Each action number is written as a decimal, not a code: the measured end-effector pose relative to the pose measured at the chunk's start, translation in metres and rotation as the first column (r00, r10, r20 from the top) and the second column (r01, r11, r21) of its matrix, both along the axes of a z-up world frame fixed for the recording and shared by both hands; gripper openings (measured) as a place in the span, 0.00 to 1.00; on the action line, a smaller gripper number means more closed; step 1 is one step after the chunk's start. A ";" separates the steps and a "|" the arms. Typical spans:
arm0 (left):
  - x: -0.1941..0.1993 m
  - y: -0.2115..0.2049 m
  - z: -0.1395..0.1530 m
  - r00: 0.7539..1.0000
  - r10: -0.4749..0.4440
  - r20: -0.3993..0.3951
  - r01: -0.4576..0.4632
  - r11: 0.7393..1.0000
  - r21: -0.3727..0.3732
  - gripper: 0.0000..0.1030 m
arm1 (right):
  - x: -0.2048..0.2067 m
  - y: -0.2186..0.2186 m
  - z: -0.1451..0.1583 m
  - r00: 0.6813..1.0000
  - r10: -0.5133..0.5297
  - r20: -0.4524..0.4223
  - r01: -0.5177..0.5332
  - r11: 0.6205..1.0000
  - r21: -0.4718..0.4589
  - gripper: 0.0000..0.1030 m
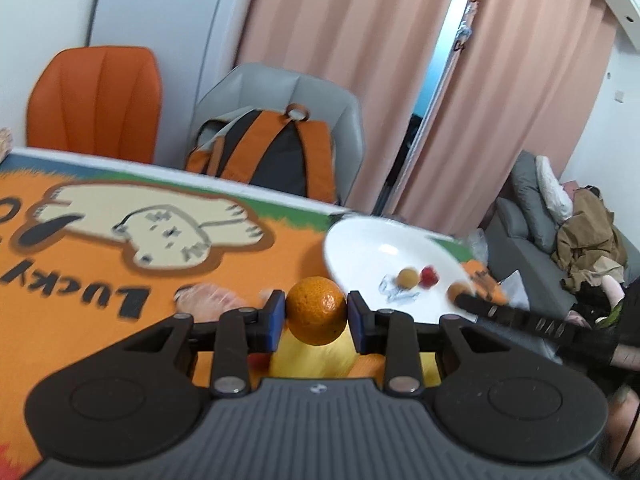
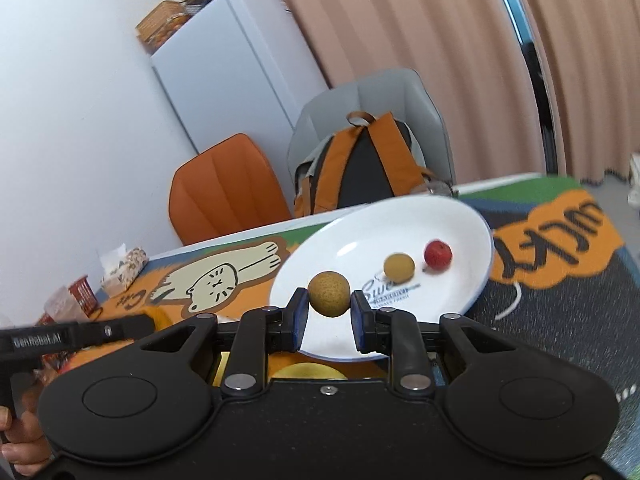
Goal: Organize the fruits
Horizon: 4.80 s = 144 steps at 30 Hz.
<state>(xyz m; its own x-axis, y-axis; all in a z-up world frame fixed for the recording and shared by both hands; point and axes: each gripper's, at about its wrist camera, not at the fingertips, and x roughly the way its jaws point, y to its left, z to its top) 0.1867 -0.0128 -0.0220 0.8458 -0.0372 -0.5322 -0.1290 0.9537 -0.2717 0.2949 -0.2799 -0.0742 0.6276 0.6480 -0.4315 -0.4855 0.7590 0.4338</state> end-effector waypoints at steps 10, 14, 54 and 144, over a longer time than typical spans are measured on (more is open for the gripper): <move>0.050 -0.026 -0.004 0.998 -0.056 -0.021 0.057 0.998 0.032 0.31 | 0.006 -0.006 -0.008 0.998 -0.060 0.009 0.060 0.998 -0.033 0.23; 0.063 -0.039 -0.008 0.997 -0.078 -0.015 0.078 0.996 0.047 0.31 | 0.011 -0.015 -0.007 0.997 -0.071 0.007 0.071 0.998 0.002 0.27; 0.022 -0.037 0.006 0.998 0.059 -0.027 -0.056 0.994 0.099 0.69 | -0.008 -0.011 0.015 0.999 -0.037 0.018 0.037 0.999 -0.005 0.71; -0.046 -0.023 -0.045 0.983 0.126 -0.133 -0.123 0.992 0.032 0.88 | -0.046 0.023 0.001 0.989 0.150 -0.013 -0.150 0.972 -0.181 0.89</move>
<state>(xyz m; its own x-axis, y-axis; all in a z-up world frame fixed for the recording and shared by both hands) 0.1404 -0.0355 -0.0670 0.7640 0.0779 -0.6405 -0.2811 0.9337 -0.2217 0.2488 -0.2565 -0.0736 0.5295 0.6459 -0.5499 -0.6001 0.7434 0.2954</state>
